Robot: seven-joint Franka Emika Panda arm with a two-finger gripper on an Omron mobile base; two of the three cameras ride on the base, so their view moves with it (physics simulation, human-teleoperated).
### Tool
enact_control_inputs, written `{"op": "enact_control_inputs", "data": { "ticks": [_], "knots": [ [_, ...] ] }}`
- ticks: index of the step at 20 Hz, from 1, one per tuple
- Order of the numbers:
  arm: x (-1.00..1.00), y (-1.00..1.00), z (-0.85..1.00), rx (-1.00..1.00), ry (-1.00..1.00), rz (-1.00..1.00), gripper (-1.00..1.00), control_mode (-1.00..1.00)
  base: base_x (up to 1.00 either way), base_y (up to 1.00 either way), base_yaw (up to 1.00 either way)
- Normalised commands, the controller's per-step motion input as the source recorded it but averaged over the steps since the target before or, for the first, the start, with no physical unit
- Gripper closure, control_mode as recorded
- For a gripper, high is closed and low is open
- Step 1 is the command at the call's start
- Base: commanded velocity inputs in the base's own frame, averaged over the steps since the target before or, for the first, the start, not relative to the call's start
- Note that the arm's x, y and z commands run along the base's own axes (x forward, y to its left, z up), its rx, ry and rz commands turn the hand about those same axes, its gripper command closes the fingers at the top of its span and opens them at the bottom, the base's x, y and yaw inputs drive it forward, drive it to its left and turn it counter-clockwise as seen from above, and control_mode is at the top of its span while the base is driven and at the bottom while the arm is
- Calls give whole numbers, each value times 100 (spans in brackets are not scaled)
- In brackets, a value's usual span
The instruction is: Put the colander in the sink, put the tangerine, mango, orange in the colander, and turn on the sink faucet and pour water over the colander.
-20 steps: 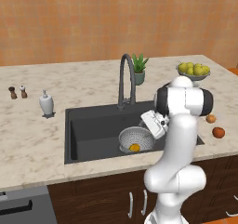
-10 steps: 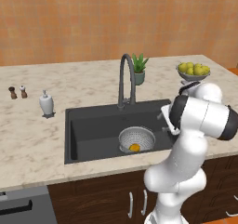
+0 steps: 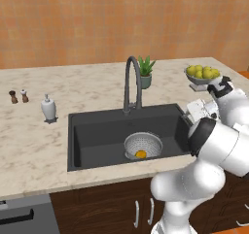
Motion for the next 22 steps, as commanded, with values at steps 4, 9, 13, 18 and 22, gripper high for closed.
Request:
{"op": "enact_control_inputs", "data": {
  "ticks": [4,9,13,18,22],
  "knots": [
    [-4,-3,30,-24,-1,22,-100,-100,0,0,0],
    [-8,-5,11,-24,0,40,-100,-100,0,0,0],
    [-26,-33,0,-29,0,45,-100,-100,0,0,0],
    [-31,-46,0,-22,-1,44,-100,-100,0,0,0],
    [-42,-54,0,-4,-25,33,-100,-100,0,0,0]
  ]
}}
